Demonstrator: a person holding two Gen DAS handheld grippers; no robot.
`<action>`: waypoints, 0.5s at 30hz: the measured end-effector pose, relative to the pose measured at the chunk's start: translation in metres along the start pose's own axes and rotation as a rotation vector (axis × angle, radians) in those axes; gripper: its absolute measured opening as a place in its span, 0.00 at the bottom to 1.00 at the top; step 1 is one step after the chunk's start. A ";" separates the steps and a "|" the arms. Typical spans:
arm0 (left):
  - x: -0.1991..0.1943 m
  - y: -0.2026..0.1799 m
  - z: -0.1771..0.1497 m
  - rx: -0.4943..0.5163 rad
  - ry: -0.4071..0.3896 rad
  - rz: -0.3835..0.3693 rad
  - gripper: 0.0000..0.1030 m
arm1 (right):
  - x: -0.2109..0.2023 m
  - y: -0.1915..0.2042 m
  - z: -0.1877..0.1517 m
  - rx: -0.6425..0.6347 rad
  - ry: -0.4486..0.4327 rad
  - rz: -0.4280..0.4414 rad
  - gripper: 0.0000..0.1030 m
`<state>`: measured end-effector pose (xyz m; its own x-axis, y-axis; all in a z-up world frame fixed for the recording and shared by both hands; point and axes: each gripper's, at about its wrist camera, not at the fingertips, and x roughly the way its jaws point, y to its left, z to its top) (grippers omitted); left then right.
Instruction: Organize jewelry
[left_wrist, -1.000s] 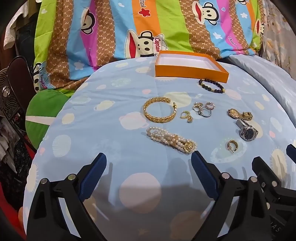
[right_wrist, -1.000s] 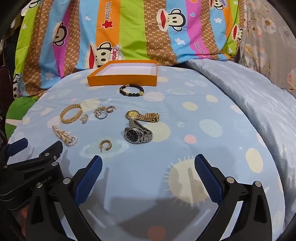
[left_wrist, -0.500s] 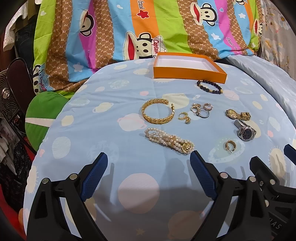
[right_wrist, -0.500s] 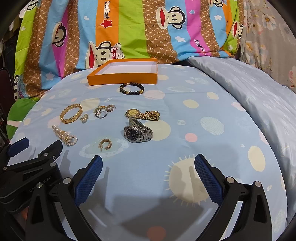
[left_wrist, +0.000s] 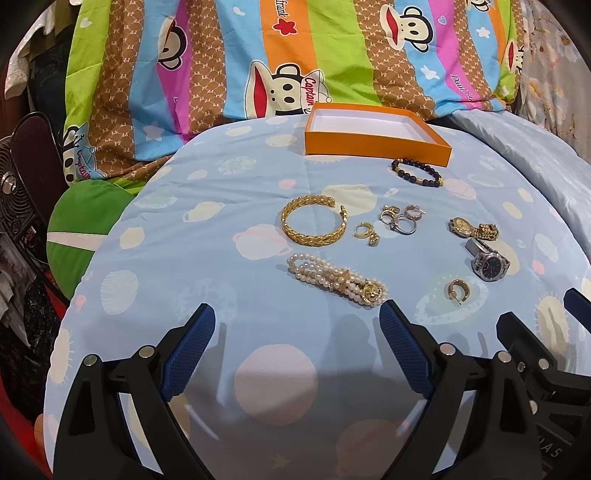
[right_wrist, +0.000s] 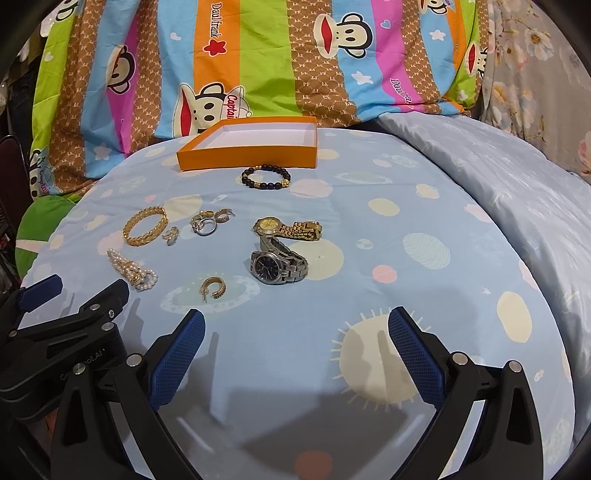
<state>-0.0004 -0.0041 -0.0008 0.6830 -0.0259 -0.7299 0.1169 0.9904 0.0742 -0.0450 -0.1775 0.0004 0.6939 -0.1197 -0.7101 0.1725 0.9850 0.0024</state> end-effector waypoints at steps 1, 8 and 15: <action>0.000 0.000 0.000 0.000 0.000 -0.001 0.85 | 0.000 0.000 0.000 0.001 0.000 0.000 0.95; 0.000 -0.001 0.000 0.002 0.001 -0.002 0.85 | 0.000 -0.001 0.000 0.002 0.000 0.003 0.95; 0.000 -0.002 0.000 0.002 0.001 -0.003 0.86 | 0.000 -0.002 0.000 0.002 0.000 0.003 0.95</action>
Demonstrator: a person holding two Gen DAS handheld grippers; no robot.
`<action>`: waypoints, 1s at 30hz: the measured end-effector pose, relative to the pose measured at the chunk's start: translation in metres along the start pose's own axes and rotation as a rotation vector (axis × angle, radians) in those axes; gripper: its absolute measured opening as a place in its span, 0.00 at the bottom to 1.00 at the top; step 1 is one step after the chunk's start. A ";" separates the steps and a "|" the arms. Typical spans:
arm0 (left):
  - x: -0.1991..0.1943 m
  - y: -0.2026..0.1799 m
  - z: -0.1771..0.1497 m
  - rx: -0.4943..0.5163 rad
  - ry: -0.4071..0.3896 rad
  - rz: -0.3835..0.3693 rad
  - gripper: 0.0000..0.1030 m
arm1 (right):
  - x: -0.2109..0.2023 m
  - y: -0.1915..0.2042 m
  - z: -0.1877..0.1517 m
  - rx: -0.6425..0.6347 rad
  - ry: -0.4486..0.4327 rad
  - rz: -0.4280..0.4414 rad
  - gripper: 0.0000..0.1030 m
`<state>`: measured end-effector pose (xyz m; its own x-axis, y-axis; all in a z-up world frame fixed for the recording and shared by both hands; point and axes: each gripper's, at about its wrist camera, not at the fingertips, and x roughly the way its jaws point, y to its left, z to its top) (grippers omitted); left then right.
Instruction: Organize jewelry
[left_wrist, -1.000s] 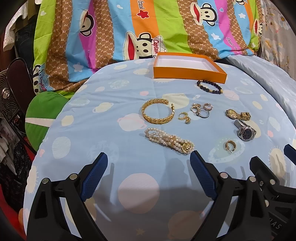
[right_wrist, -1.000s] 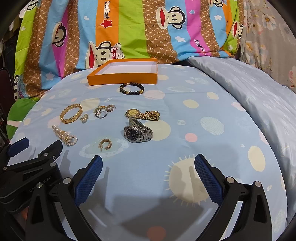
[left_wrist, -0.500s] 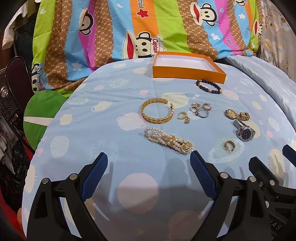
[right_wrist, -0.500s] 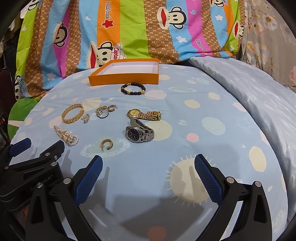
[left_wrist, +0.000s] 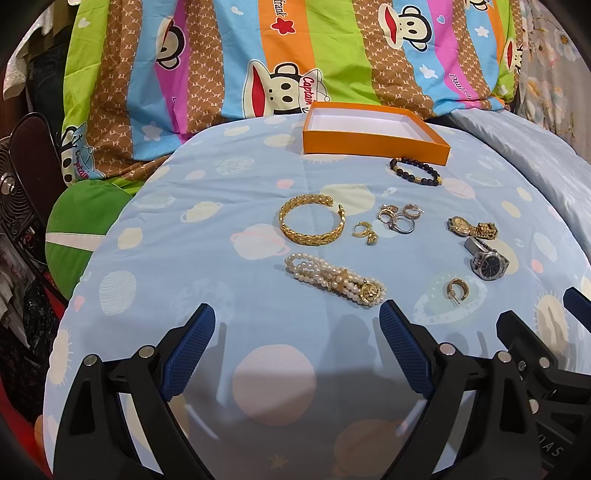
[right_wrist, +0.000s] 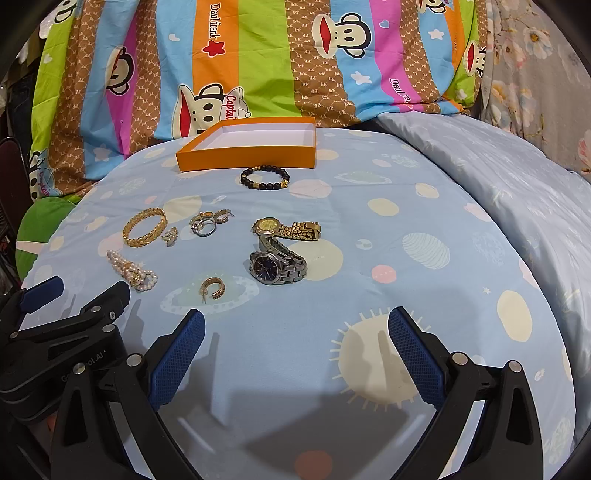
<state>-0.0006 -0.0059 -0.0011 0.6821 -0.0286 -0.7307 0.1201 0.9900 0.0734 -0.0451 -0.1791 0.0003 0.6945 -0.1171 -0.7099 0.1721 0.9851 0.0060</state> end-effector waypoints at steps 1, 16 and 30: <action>0.000 -0.001 0.000 0.000 0.000 0.000 0.86 | 0.000 0.000 0.000 0.000 0.000 0.000 0.95; 0.000 -0.002 0.000 0.002 0.000 -0.001 0.86 | 0.000 0.000 0.000 0.002 0.000 0.001 0.95; 0.000 -0.002 0.001 0.001 0.001 -0.001 0.86 | 0.000 -0.001 0.000 0.002 0.000 0.001 0.95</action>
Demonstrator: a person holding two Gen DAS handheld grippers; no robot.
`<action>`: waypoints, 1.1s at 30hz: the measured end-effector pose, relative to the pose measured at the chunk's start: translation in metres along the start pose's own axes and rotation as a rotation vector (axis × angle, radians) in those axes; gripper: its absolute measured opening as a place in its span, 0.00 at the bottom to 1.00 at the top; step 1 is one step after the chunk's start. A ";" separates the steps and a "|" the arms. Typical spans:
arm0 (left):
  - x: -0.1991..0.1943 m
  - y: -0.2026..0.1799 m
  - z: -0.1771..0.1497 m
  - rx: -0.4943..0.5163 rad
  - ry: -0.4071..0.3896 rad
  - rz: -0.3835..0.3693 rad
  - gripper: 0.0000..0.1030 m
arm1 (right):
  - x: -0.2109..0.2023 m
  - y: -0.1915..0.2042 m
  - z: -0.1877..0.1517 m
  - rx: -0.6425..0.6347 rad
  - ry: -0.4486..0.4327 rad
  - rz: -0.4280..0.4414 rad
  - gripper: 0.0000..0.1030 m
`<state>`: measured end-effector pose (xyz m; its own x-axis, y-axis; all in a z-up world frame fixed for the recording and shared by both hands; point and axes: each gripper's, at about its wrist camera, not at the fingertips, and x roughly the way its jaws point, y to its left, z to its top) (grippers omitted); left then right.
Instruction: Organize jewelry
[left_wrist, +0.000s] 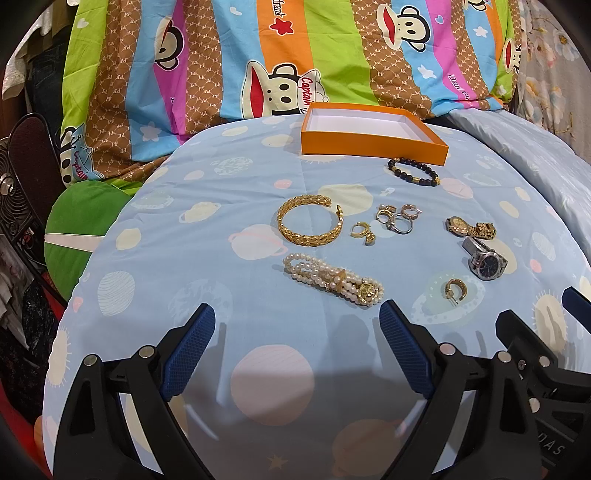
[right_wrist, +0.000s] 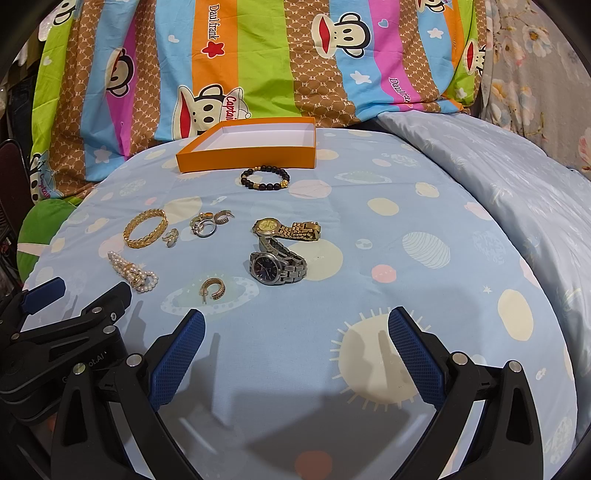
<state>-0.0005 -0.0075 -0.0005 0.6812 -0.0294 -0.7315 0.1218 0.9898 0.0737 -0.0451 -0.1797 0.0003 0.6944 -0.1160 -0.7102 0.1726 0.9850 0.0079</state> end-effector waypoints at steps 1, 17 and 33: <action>0.000 -0.001 0.000 0.000 0.001 0.000 0.86 | 0.000 0.000 0.000 0.000 0.000 0.000 0.95; 0.000 0.000 0.000 -0.001 0.001 -0.001 0.86 | 0.000 0.000 0.000 0.001 0.000 0.001 0.95; -0.001 0.039 -0.001 -0.095 -0.003 -0.135 0.91 | 0.027 -0.010 0.026 -0.067 0.051 0.140 0.76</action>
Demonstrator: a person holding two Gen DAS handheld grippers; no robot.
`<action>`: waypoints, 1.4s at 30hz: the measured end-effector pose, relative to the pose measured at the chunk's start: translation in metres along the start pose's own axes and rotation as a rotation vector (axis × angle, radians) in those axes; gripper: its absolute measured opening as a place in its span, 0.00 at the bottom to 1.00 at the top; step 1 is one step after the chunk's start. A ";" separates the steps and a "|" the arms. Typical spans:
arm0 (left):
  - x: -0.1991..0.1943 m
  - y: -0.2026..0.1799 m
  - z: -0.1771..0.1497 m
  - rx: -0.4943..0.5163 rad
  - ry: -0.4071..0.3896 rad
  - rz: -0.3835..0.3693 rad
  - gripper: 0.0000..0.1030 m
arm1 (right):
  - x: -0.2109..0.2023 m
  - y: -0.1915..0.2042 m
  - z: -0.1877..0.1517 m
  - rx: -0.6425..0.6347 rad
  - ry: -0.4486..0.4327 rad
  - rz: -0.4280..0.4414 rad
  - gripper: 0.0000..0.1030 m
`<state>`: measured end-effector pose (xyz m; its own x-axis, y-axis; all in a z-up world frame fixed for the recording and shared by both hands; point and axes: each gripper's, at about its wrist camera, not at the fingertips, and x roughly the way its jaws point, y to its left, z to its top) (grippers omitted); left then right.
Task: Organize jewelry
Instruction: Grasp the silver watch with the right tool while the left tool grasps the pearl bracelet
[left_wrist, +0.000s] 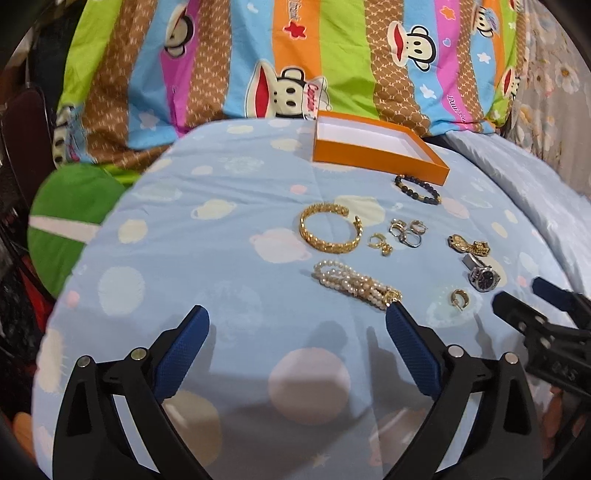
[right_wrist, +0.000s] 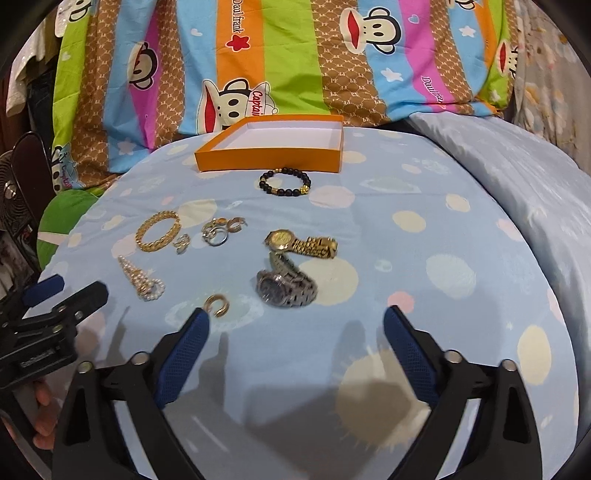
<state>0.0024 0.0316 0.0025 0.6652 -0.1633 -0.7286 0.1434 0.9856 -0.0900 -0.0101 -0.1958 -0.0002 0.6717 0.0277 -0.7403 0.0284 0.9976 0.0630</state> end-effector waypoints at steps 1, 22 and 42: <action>0.001 0.002 0.000 -0.017 0.006 -0.012 0.91 | 0.005 -0.001 0.002 -0.003 0.015 0.010 0.73; 0.010 -0.001 0.001 0.007 0.057 -0.044 0.93 | 0.030 -0.005 0.013 0.010 0.066 0.093 0.23; 0.032 -0.027 0.028 0.011 0.119 -0.053 0.79 | 0.024 -0.015 0.008 0.060 0.055 0.085 0.20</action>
<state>0.0407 -0.0012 0.0003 0.5645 -0.2084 -0.7987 0.1850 0.9749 -0.1237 0.0113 -0.2109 -0.0132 0.6317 0.1168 -0.7664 0.0186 0.9860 0.1656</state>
